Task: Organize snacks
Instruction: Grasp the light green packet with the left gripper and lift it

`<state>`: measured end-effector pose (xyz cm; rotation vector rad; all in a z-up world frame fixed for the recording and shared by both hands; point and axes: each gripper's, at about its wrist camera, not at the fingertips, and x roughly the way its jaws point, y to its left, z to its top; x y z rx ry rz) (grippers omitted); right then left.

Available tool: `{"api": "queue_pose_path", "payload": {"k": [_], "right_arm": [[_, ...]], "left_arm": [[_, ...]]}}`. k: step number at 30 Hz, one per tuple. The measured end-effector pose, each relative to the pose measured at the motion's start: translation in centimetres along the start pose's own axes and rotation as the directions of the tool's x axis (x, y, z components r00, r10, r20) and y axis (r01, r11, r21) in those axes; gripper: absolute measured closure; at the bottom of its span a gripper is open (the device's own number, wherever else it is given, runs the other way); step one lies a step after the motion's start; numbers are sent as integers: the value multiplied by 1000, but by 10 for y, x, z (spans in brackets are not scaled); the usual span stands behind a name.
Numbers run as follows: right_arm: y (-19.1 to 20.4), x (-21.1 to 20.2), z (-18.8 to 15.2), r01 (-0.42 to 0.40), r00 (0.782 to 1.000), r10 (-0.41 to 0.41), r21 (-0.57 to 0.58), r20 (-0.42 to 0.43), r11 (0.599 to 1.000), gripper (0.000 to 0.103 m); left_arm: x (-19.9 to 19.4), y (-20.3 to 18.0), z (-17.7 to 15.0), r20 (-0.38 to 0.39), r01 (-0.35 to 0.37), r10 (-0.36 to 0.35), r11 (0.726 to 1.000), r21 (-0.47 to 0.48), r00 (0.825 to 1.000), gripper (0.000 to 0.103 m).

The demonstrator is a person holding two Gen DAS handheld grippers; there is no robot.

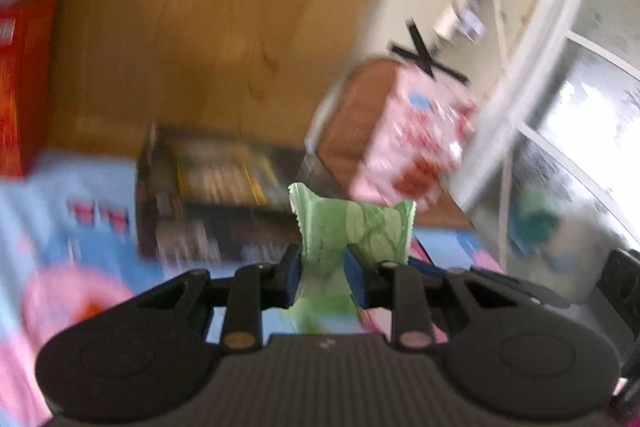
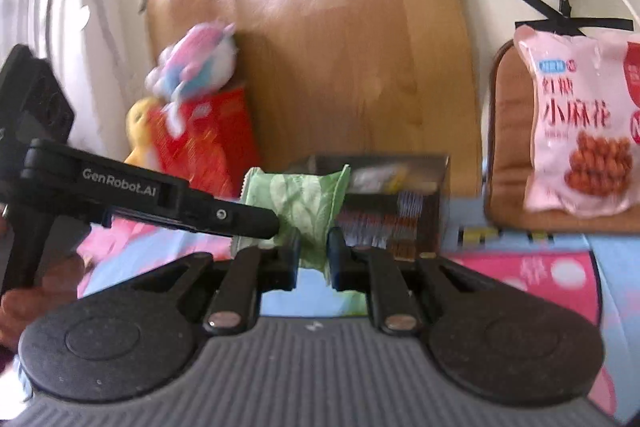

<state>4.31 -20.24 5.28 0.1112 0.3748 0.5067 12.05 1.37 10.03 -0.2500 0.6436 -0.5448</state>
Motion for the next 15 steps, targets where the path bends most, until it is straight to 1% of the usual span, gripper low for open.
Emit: {"api": "queue_pose_path", "payload": {"k": [3, 6, 8, 10, 12, 13, 14, 15], "right_arm": [[-15, 38, 26, 9, 1000, -9, 42, 14, 999, 85], [-29, 73, 43, 30, 1000, -29, 66, -4, 997, 85], [-35, 90, 45, 55, 998, -53, 68, -27, 996, 85], [-35, 99, 43, 84, 996, -81, 47, -47, 995, 85], [-35, 103, 37, 114, 992, -111, 29, -65, 993, 81], [-34, 104, 36, 121, 990, -119, 23, -72, 992, 80], [-34, 105, 34, 123, 990, -121, 15, -75, 992, 73], [-33, 105, 34, 127, 989, -126, 6, -75, 992, 62]], "left_arm": [[24, 13, 30, 22, -36, 36, 999, -23, 999, 79], [50, 23, 45, 6, -63, 64, 997, -46, 998, 79], [65, 28, 46, -16, -80, 79, 995, -56, 997, 78], [79, 31, 46, -37, -88, 85, 994, -66, 996, 78], [88, 31, 44, -46, -100, 97, 992, -73, 994, 77], [89, 31, 43, -46, -112, 109, 991, -75, 993, 77], [91, 30, 42, -44, -125, 122, 990, -72, 992, 77], [92, 29, 41, -42, -131, 129, 989, -68, 991, 73]]}}
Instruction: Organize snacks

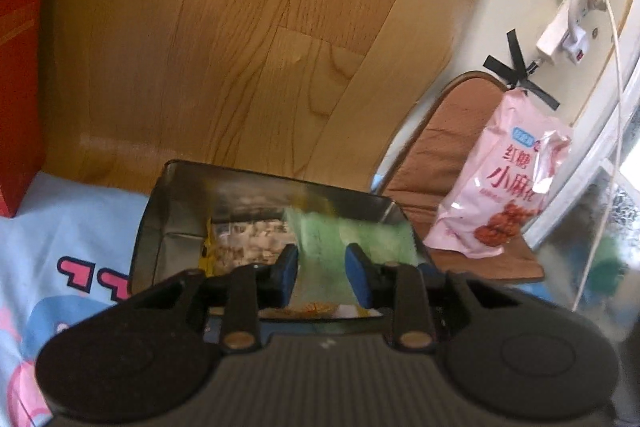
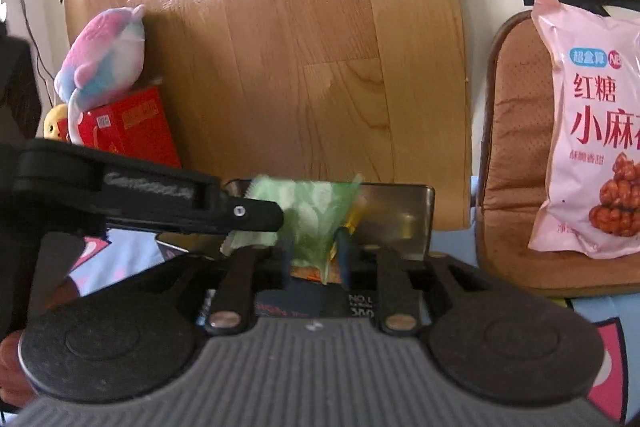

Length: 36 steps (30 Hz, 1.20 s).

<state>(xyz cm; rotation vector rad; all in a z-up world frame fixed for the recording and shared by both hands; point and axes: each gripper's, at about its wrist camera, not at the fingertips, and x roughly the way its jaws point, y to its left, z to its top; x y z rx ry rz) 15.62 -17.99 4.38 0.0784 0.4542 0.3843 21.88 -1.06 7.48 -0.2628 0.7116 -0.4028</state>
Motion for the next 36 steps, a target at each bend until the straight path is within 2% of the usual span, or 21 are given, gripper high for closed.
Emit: {"api": "queue_pose_path", "payload": {"k": [3, 5, 7, 10, 12, 13, 16, 17, 18, 19, 23, 27, 30, 32, 36], "right_arm": [[-2, -16, 2, 28, 998, -27, -15, 49, 999, 59], [-12, -36, 3, 22, 996, -24, 23, 84, 999, 59], [-25, -54, -3, -2, 997, -4, 74, 79, 997, 59], [-37, -59, -20, -39, 999, 42, 84, -32, 996, 57], [-38, -47, -33, 4, 991, 0, 30, -135, 1000, 57], [-40, -40, -39, 19, 983, -15, 21, -185, 1000, 57], [-51, -17, -46, -29, 947, 59, 99, -317, 995, 52], [-56, -13, -46, -38, 943, 83, 144, -322, 989, 51], [-60, -9, -45, -52, 935, 114, 190, -336, 980, 59], [-63, -7, -42, -61, 932, 135, 224, -336, 973, 60], [-51, -14, -44, -95, 933, 165, 226, -318, 969, 72], [-12, -57, -41, -117, 974, 134, 100, -185, 988, 76], [9, -90, -45, -116, 987, 121, 49, -107, 992, 76], [18, -109, -55, -143, 986, 148, 57, -83, 988, 76], [32, -134, -81, -251, 957, 265, 124, -116, 960, 76]], "left_arm": [[-14, -2, -6, 16, 2, -2, 1000, 8, 1000, 72], [-35, -2, -13, 63, 18, -18, 1000, 12, 998, 72], [-51, -1, -26, 75, 45, -45, 999, 1, 996, 70], [-44, -6, -47, -3, 86, -86, 996, -7, 996, 69], [-25, -7, -61, -80, 75, -76, 997, -17, 994, 68], [-13, -7, -67, -119, 67, -70, 997, -32, 990, 66], [15, -2, -78, -217, 86, -108, 991, -106, 970, 60], [20, 2, -81, -220, 98, -128, 985, -144, 967, 61], [21, 4, -81, -209, 106, -139, 982, -158, 968, 65], [21, 5, -80, -214, 105, -138, 982, -158, 967, 72], [1, 5, -80, -200, 116, -150, 978, -171, 968, 76], [-50, -9, -81, -109, 133, -145, 985, -114, 983, 76], [-89, -17, -94, -57, 156, -160, 985, -70, 986, 76], [-112, -18, -108, -43, 152, -153, 988, -38, 987, 73], [-153, -5, -145, -56, 143, -147, 988, -64, 988, 73]]}}
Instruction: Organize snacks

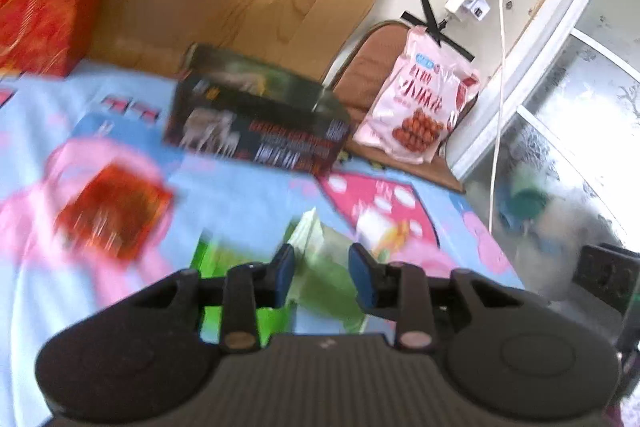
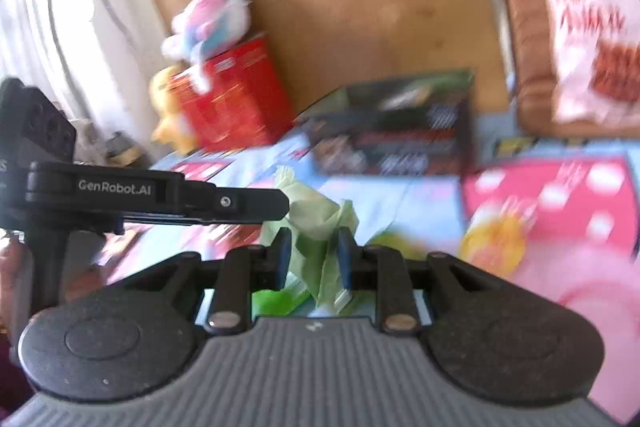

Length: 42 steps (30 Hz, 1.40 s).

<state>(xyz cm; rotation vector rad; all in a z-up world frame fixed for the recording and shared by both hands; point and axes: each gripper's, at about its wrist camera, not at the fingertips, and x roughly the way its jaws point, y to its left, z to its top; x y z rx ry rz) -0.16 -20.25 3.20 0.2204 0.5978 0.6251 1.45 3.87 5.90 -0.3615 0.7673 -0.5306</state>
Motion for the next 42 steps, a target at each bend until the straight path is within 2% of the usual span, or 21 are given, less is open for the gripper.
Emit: {"api": "queue_pose_path", "payload": {"k": [4, 8, 10, 13, 15, 18, 21, 23, 26, 28, 30, 33, 39, 42], "right_arm": [[13, 1, -29, -83, 992, 87, 41, -96, 996, 76], [24, 5, -47, -74, 988, 77, 26, -134, 997, 73], [28, 8, -49, -54, 989, 56, 18, -140, 998, 67], [36, 6, -52, -30, 992, 25, -42, -125, 999, 58], [40, 0, -57, -17, 994, 6, -109, -107, 994, 46], [43, -6, -67, -3, 995, -16, -207, -93, 978, 40], [45, -1, -76, 0, 992, -32, -250, -124, 968, 40], [50, 2, -81, 9, 993, -44, -302, -109, 953, 41], [60, 7, -84, 28, 993, -66, -358, -94, 933, 58], [65, 9, -83, 84, 991, -121, -410, -65, 908, 69], [62, 5, -76, 80, 993, -106, -401, -43, 912, 70], [59, -2, -65, 86, 996, -88, -370, 10, 925, 72], [52, 7, -29, 170, 983, -130, -377, 130, 911, 72], [43, 25, 0, 213, 971, -152, -374, 184, 903, 72]], "left_arm": [[-18, 20, -35, -65, -26, 21, 997, -75, 998, 73], [-14, 27, -53, -100, -45, 35, 995, -94, 994, 74], [-15, 28, -54, -94, -52, 44, 994, -91, 995, 72], [-22, 32, -52, -70, -55, 48, 994, -92, 996, 61], [-25, 38, -50, -57, -57, 51, 993, -104, 997, 60], [-25, 44, -50, -78, -42, 33, 992, -117, 996, 60], [-20, 40, -55, -109, -9, -1, 996, -92, 994, 60], [-13, 35, -58, -131, 12, -19, 998, -57, 991, 62], [-10, 28, -60, -126, -14, 13, 1000, -4, 992, 70], [-13, 29, -55, -131, 14, -17, 1000, -24, 991, 75], [-18, 29, -47, -108, 40, -44, 999, -32, 993, 75], [-22, 21, -31, -64, 54, -53, 998, 16, 997, 75], [-5, 3, 20, 39, 14, -19, 991, 132, 999, 73], [12, 2, 52, 93, -7, -6, 991, 134, 996, 72]]}}
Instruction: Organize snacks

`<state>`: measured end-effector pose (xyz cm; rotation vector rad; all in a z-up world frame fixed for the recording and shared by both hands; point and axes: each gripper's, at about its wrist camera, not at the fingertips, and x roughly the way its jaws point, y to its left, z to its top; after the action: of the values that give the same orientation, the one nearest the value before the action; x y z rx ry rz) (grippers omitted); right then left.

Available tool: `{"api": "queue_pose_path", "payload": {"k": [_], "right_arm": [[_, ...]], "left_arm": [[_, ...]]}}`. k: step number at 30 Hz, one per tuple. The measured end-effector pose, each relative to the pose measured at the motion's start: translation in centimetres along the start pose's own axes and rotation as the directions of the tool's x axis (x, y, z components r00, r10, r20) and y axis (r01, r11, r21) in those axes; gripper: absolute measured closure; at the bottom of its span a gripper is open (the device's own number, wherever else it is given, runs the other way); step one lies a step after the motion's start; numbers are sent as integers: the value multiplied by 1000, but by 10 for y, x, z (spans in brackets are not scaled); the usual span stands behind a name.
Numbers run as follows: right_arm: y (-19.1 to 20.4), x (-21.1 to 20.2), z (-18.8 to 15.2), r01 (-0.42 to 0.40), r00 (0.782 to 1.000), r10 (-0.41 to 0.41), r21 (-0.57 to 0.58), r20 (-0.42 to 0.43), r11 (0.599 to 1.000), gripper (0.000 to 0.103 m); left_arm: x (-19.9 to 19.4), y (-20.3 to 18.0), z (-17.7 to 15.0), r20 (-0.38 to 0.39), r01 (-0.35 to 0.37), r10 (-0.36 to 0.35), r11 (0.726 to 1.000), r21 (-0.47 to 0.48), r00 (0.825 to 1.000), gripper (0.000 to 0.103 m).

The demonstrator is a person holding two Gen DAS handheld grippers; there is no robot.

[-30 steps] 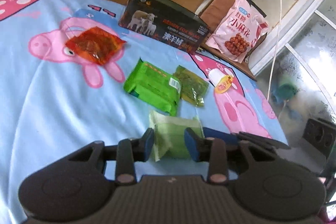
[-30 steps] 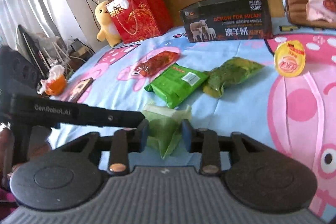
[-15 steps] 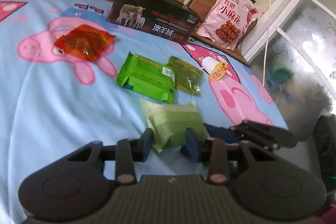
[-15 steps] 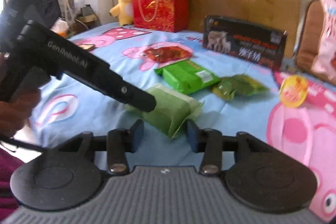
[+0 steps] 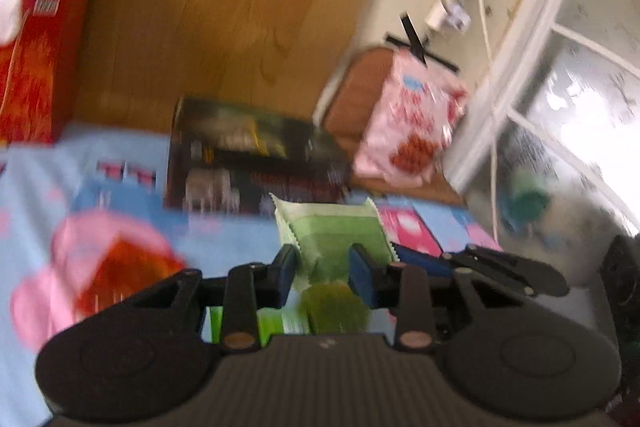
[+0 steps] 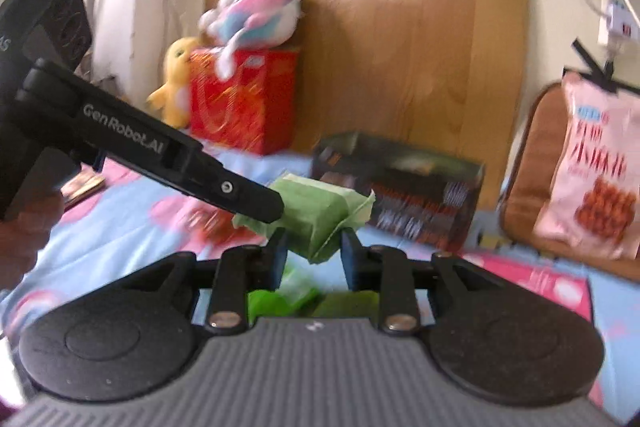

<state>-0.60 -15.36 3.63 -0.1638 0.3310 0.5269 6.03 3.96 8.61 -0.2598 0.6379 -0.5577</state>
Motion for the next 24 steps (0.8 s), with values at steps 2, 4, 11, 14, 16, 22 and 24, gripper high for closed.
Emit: {"api": "queue_pose_path", "payload": {"k": [2, 4, 11, 14, 16, 22, 24], "right_arm": [[-13, 20, 14, 14, 1000, -14, 26, 19, 1000, 72], [-26, 43, 27, 28, 999, -30, 53, 36, 998, 72], [-51, 119, 49, 73, 997, -73, 107, 1, 992, 72], [-48, 134, 47, 94, 996, -93, 104, -7, 990, 69], [-47, 134, 45, 95, 996, -94, 117, -14, 989, 67], [-55, 83, 32, -97, 994, 107, 270, -24, 958, 63], [-50, 63, 11, -182, 975, 212, 319, -62, 930, 56]], "left_arm": [[16, 7, 21, 34, -18, 18, 1000, -2, 999, 72], [37, 18, 42, 51, -44, 44, 999, -12, 998, 72], [93, 50, 77, 65, -169, 174, 983, -67, 983, 67], [102, 52, 78, 69, -225, 227, 974, -37, 972, 59], [92, 53, 77, 71, -210, 213, 977, -49, 974, 59], [23, 49, 35, 38, -103, 106, 992, -69, 994, 52], [11, 50, 12, -14, -91, 90, 993, -71, 996, 52]]}}
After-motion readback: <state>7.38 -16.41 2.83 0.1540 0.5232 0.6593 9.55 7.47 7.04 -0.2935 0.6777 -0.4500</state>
